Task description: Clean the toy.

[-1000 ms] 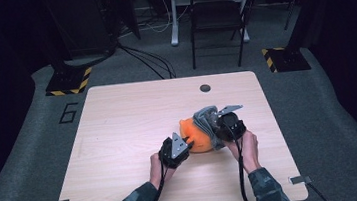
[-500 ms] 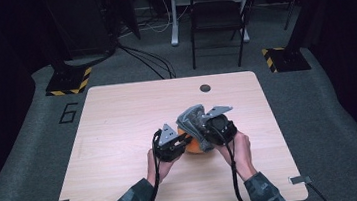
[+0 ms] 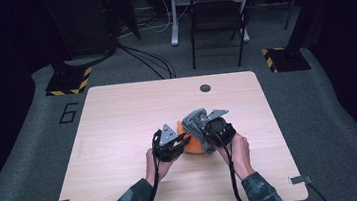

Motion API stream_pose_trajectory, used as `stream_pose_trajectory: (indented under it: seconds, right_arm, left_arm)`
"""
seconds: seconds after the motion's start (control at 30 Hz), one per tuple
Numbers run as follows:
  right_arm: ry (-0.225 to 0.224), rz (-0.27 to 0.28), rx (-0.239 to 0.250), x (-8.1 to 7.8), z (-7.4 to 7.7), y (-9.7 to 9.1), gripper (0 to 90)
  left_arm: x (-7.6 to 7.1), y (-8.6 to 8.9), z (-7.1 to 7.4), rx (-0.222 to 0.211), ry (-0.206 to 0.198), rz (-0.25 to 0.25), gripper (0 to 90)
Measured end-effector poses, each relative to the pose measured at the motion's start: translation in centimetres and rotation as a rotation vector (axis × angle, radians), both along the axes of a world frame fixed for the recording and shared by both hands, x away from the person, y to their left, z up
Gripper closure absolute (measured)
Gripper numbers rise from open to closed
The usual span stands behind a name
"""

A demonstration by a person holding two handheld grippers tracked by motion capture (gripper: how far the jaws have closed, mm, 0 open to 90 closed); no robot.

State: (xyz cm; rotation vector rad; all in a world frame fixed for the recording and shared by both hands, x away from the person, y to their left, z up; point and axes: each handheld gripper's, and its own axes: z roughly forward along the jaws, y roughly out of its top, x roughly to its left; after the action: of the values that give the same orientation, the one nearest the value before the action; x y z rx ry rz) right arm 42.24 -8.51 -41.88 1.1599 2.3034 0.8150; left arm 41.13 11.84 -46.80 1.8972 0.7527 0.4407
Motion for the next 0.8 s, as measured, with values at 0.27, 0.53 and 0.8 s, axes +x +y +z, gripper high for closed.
stream_pose_trajectory:
  seconds: [0.27,0.53,0.8]
  right_arm:
    - [0.051,-0.058,0.048,1.2,-1.2,-2.4,75.7]
    - [0.085,-0.101,0.066,2.2,-2.6,-4.0,75.7]
    - [0.138,-0.146,0.068,3.1,-4.8,-5.9,75.4]
  left_arm:
    - [0.2,0.2,-0.1,-0.001,0.010,-0.001,74.9]
    - [0.3,0.3,-0.2,-0.003,0.005,0.007,74.7]
    - [0.3,0.3,-0.2,-0.009,0.002,0.004,73.9]
